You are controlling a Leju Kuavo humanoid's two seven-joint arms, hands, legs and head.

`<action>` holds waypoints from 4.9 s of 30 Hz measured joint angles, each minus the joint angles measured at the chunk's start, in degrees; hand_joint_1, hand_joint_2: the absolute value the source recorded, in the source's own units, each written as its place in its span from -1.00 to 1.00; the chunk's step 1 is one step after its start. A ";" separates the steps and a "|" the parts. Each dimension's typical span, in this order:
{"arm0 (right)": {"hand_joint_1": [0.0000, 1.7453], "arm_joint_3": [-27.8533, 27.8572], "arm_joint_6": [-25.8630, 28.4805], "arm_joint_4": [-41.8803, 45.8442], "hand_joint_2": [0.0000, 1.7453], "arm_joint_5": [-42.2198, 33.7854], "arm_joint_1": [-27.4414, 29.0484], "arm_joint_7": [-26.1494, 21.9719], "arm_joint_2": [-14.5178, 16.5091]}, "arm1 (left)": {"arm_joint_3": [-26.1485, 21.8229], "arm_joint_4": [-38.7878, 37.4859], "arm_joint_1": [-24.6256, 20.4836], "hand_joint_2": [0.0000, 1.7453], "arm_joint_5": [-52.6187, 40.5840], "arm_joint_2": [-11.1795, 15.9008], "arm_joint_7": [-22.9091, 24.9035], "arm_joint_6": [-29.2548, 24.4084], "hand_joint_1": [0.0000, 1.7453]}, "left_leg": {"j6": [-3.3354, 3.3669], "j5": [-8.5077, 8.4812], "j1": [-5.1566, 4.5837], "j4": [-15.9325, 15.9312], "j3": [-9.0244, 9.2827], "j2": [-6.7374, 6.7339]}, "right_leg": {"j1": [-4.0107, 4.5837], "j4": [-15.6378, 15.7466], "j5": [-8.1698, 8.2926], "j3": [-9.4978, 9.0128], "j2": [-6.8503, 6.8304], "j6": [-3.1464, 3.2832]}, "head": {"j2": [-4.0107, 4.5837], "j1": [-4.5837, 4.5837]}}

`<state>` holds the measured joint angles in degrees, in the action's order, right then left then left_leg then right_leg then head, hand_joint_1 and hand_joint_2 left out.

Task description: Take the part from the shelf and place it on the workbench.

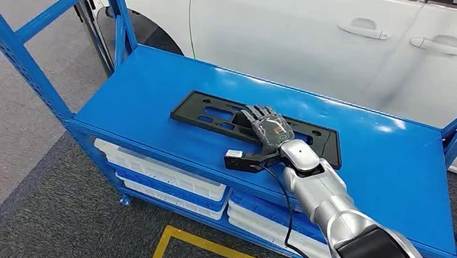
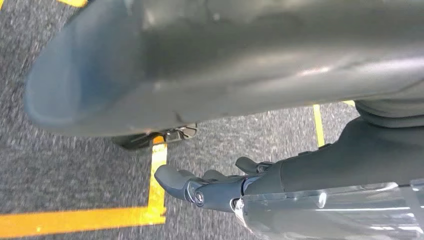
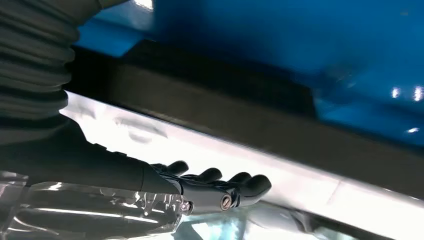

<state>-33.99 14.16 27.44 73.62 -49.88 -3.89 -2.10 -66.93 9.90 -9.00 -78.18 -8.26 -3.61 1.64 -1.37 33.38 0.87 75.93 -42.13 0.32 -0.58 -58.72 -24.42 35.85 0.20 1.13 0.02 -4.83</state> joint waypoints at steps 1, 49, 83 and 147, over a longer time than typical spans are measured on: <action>-1.00 0.00 -0.21 -0.23 1.00 0.13 -0.18 0.51 -0.01 | 0.00 0.00 0.01 -1.00 0.00 0.00 0.00 0.00 -1.00 | 0.08 -0.65 -0.01 -0.51 0.20 0.00 | 0.06 0.00 -0.02 -0.07 0.05 0.02 | 0.00 0.01; 0.62 14.83 -41.75 46.06 1.00 -74.64 15.40 -28.32 -2.40 | -1.71 0.04 0.33 1.00 4.22 0.18 -12.03 0.95 -1.00 | 3.12 -8.66 -0.53 -17.84 8.00 0.23 | 0.22 -11.55 -4.83 4.84 0.39 -2.40 | 0.00 0.02; 0.62 6.80 -37.33 62.25 1.00 -79.84 37.93 -26.66 -11.05 | -4.76 0.04 1.29 1.00 6.13 0.09 -4.66 -2.61 -1.00 | 2.84 -12.68 -1.28 -17.48 3.76 -0.14 | 0.17 0.12 -6.20 -7.52 0.09 -2.02 | 0.00 0.02; 0.62 16.05 -35.57 66.35 1.00 -76.68 41.95 -25.41 -8.39 | -3.38 0.04 1.02 1.00 5.09 -0.37 -5.35 -3.23 -1.00 | 2.65 -11.73 -1.53 -19.73 6.68 -0.89 | 1.18 4.04 -4.19 -8.80 -0.71 -0.17 | 0.00 0.00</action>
<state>-17.93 -21.40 93.79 -3.05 -7.93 -29.30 -10.49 -70.30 9.94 -7.98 -73.09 -8.63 -8.96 -1.60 1.28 21.65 -0.66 56.20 -35.45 -0.57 0.60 -54.67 -28.61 27.05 -0.51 0.96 0.02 -4.83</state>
